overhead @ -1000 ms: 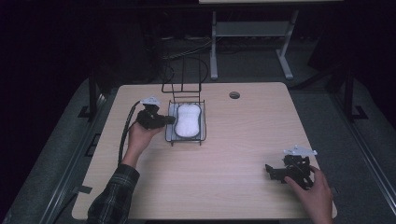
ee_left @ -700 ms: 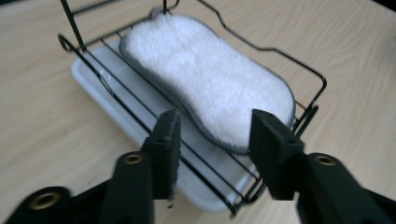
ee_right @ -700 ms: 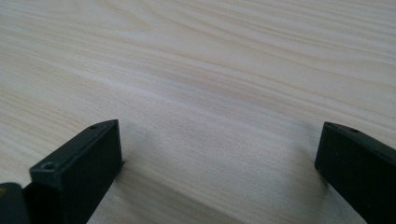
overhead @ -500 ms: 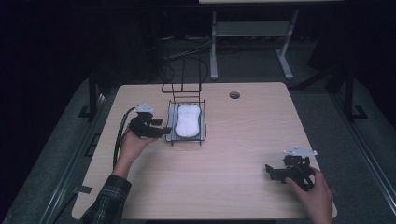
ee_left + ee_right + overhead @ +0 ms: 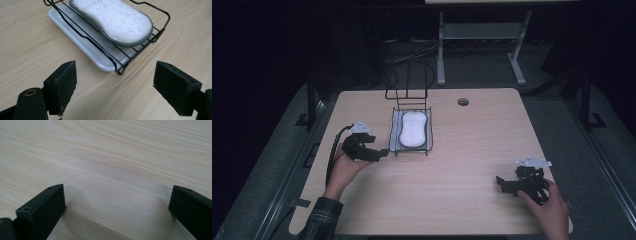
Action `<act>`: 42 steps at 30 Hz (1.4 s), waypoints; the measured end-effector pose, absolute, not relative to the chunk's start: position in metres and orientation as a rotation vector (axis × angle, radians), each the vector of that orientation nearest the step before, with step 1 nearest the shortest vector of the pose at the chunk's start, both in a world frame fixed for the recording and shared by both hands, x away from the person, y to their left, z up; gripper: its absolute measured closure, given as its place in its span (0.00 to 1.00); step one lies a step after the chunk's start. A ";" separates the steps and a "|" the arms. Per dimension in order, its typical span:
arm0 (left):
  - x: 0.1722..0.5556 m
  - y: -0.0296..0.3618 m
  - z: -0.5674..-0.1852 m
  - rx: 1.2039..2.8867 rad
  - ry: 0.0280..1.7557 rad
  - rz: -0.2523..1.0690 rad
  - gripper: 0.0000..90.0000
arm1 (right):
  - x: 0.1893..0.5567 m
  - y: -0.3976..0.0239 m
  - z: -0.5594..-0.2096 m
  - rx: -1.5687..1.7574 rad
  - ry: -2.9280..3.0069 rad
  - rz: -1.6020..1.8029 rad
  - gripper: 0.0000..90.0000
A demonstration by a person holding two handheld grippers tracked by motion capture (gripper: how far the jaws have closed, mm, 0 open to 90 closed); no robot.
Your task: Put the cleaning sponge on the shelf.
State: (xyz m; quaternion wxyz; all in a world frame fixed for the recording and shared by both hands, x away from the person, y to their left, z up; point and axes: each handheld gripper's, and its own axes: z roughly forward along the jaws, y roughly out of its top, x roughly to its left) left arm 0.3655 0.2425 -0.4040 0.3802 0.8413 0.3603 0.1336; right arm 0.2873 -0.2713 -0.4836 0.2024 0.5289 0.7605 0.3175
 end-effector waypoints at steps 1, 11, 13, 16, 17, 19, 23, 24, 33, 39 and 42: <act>0.362 0.243 -0.404 2.144 0.923 0.342 0.20 | 0.287 -0.271 -0.484 1.477 2.123 0.886 0.00; 0.333 0.251 -0.406 2.143 0.919 0.349 0.18 | 0.287 -0.271 -0.484 1.477 2.123 0.887 0.00; 0.323 0.255 -0.408 2.145 0.924 0.355 0.18 | 0.287 -0.271 -0.484 1.477 2.123 0.887 0.00; 0.314 0.260 -0.412 2.154 0.933 0.361 0.18 | 0.287 -0.271 -0.484 1.477 2.122 0.887 0.00; 0.311 0.261 -0.413 2.158 0.933 0.363 0.18 | 0.287 -0.271 -0.484 1.477 2.123 0.886 0.00; 0.305 0.264 -0.415 2.163 0.938 0.366 0.18 | 0.287 -0.271 -0.484 1.476 2.123 0.886 0.00; 0.295 0.270 -0.420 2.171 0.951 0.369 0.18 | 0.287 -0.271 -0.484 1.477 2.123 0.887 0.00; 0.295 0.270 -0.420 2.171 0.951 0.369 0.18 | 0.287 -0.271 -0.484 1.477 2.123 0.887 0.00; 0.278 0.279 -0.433 2.206 0.975 0.393 0.18 | 0.287 -0.271 -0.484 1.476 2.123 0.887 0.00; 0.272 0.283 -0.444 2.248 0.998 0.387 0.17 | 0.287 -0.271 -0.484 1.477 2.123 0.886 0.00; 0.270 0.285 -0.449 2.256 1.012 0.380 0.17 | 0.287 -0.271 -0.484 1.476 2.123 0.886 0.00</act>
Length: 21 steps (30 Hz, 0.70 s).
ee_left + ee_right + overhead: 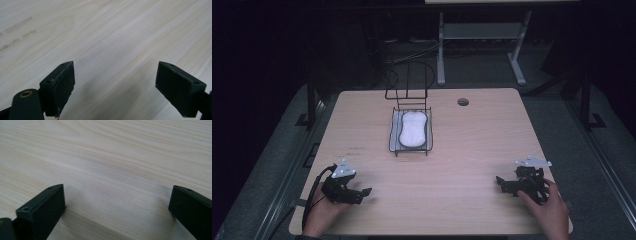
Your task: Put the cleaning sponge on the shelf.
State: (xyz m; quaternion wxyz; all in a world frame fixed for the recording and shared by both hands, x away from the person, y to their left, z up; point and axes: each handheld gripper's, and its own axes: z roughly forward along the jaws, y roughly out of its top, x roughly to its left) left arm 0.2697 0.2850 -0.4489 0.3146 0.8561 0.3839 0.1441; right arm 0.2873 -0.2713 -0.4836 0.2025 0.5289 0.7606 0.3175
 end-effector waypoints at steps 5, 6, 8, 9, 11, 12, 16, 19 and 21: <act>0.266 0.289 -0.455 2.264 1.030 0.366 0.17 | 0.287 -0.271 -0.484 1.476 2.123 0.886 0.00; 0.266 0.289 -0.455 2.264 1.030 0.366 0.16 | 0.287 -0.271 -0.484 1.476 2.123 0.886 0.00; 0.264 0.291 -0.457 2.266 1.034 0.372 0.16 | 0.287 -0.271 -0.484 1.479 2.122 0.887 0.00; 0.263 0.292 -0.459 2.262 1.043 0.370 0.16 | 0.287 -0.271 -0.484 1.478 2.122 0.887 0.00; 0.262 0.293 -0.460 2.265 1.043 0.370 0.16 | 0.287 -0.271 -0.484 1.477 2.123 0.887 0.00; 0.261 0.294 -0.461 2.263 1.045 0.369 0.16 | 0.287 -0.271 -0.484 1.477 2.123 0.887 0.00; 0.259 0.297 -0.464 2.259 1.038 0.380 0.16 | 0.287 -0.271 -0.484 1.477 2.123 0.887 0.00; 0.256 0.300 -0.468 2.225 1.024 0.404 0.15 | 0.287 -0.271 -0.484 1.477 2.123 0.886 0.00; 0.255 0.302 -0.469 2.211 1.017 0.412 0.14 | 0.287 -0.271 -0.484 1.478 2.122 0.887 0.00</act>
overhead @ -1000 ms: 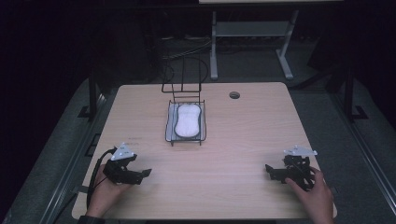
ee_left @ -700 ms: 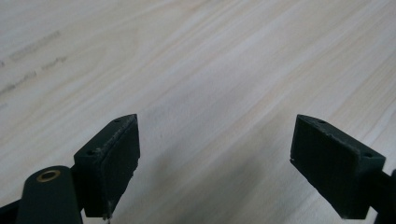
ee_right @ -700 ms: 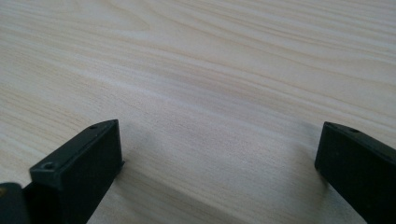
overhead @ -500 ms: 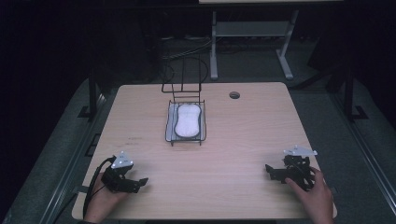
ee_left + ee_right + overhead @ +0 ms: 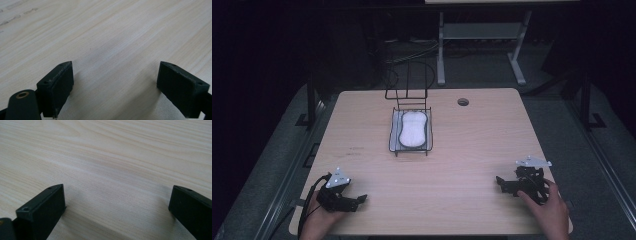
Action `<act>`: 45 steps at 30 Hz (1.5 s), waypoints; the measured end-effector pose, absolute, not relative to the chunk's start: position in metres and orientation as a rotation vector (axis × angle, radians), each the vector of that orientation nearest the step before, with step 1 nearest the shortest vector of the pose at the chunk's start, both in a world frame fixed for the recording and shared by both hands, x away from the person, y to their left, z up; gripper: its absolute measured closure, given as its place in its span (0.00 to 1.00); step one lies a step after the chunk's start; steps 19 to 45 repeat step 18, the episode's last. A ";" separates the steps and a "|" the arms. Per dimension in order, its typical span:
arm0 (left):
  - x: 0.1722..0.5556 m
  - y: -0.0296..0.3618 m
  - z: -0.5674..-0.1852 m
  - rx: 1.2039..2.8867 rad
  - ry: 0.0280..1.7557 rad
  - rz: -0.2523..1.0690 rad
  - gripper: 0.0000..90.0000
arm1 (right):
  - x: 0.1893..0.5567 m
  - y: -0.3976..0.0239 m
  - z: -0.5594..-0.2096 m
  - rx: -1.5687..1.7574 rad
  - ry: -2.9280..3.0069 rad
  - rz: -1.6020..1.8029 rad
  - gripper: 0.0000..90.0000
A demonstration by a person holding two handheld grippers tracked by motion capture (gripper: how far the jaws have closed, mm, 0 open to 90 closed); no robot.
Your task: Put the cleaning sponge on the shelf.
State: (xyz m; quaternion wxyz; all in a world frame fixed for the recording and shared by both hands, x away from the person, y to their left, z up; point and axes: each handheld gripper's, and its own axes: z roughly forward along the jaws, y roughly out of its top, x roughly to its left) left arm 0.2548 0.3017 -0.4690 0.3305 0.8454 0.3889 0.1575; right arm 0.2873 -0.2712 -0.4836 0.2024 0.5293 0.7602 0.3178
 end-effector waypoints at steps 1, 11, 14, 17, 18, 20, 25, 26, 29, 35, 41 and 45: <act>0.254 0.303 -0.470 2.195 1.008 0.418 0.14 | 0.287 -0.271 -0.484 1.478 2.122 0.887 0.00; 0.250 0.307 -0.474 2.159 0.982 0.437 0.15 | 0.287 -0.271 -0.484 1.478 2.122 0.887 0.00; 0.251 0.307 -0.474 2.161 0.982 0.435 0.15 | 0.287 -0.271 -0.484 1.478 2.122 0.887 0.00; 0.251 0.307 -0.474 2.157 0.989 0.438 0.15 | 0.287 -0.271 -0.484 1.478 2.122 0.887 0.00; 0.251 0.307 -0.474 2.157 0.989 0.438 0.15 | 0.287 -0.271 -0.484 1.478 2.122 0.887 0.00; 0.251 0.307 -0.474 2.157 0.989 0.438 0.15 | 0.287 -0.271 -0.484 1.478 2.122 0.887 0.00; 0.251 0.307 -0.474 2.157 0.989 0.438 0.15 | 0.287 -0.271 -0.484 1.478 2.122 0.887 0.00; 0.251 0.307 -0.474 2.157 0.989 0.438 0.15 | 0.287 -0.271 -0.484 1.478 2.122 0.887 0.00; 0.251 0.307 -0.474 2.157 0.989 0.438 0.15 | 0.287 -0.271 -0.484 1.478 2.122 0.887 0.00; 0.251 0.307 -0.474 2.157 0.989 0.438 0.15 | 0.287 -0.271 -0.484 1.478 2.122 0.887 0.00; 0.251 0.307 -0.474 2.157 0.989 0.438 0.15 | 0.287 -0.271 -0.484 1.478 2.122 0.887 0.00; 0.251 0.307 -0.474 2.157 0.989 0.438 0.15 | 0.287 -0.271 -0.484 1.478 2.122 0.887 0.00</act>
